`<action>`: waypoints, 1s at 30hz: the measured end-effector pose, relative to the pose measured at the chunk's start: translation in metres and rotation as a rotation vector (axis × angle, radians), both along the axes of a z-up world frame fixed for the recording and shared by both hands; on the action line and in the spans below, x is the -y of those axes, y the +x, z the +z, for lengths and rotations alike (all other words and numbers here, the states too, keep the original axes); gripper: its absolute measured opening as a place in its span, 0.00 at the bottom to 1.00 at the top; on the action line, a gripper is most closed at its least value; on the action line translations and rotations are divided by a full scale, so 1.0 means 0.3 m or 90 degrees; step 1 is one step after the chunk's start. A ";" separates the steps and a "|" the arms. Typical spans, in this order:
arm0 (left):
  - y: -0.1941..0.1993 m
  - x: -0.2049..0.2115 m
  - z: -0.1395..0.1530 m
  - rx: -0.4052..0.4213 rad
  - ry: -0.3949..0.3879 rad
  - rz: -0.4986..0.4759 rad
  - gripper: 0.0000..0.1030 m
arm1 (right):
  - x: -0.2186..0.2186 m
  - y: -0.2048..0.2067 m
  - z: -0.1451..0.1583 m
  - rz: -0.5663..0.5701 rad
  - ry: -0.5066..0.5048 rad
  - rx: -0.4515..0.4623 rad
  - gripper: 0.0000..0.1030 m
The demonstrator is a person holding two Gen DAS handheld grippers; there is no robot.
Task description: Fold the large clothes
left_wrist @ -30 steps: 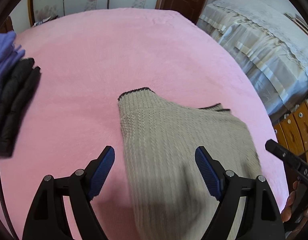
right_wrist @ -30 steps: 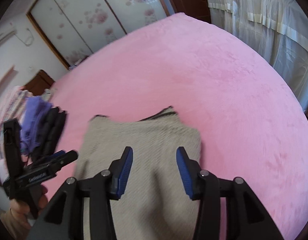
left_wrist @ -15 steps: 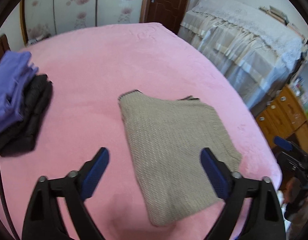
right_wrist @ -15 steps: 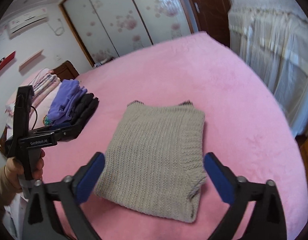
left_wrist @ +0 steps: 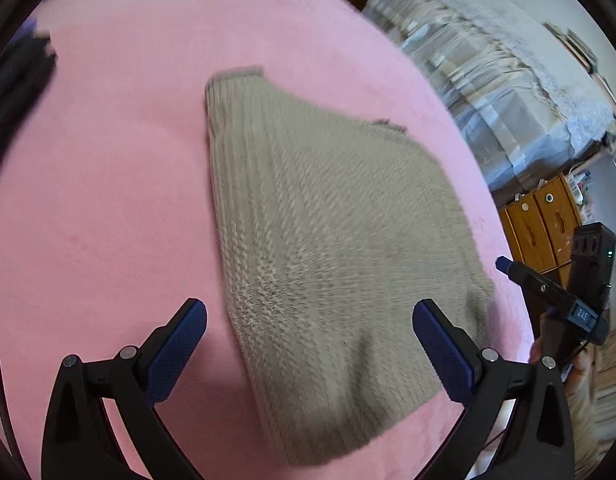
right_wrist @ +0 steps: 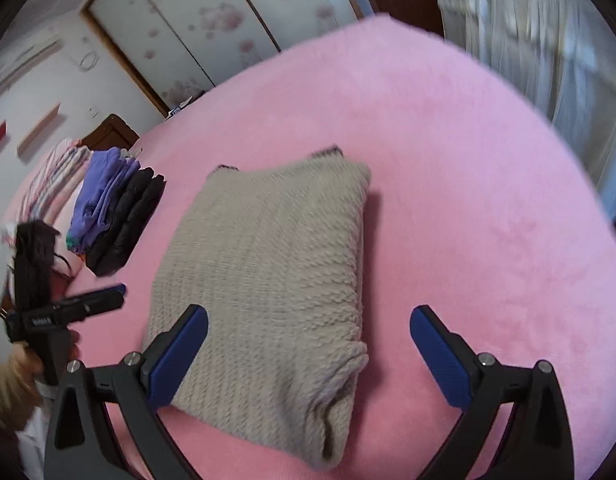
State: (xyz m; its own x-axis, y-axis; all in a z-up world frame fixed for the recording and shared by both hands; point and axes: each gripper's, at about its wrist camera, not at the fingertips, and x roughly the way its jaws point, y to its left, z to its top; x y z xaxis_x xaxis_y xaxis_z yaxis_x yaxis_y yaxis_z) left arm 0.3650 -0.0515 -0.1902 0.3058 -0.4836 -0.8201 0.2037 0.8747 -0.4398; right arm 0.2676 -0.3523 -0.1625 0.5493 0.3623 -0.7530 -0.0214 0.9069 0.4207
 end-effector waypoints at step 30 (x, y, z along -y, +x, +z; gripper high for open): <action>0.125 0.158 -0.235 -0.071 -0.009 -0.045 0.83 | -0.111 0.235 -0.248 0.163 0.101 -0.097 0.54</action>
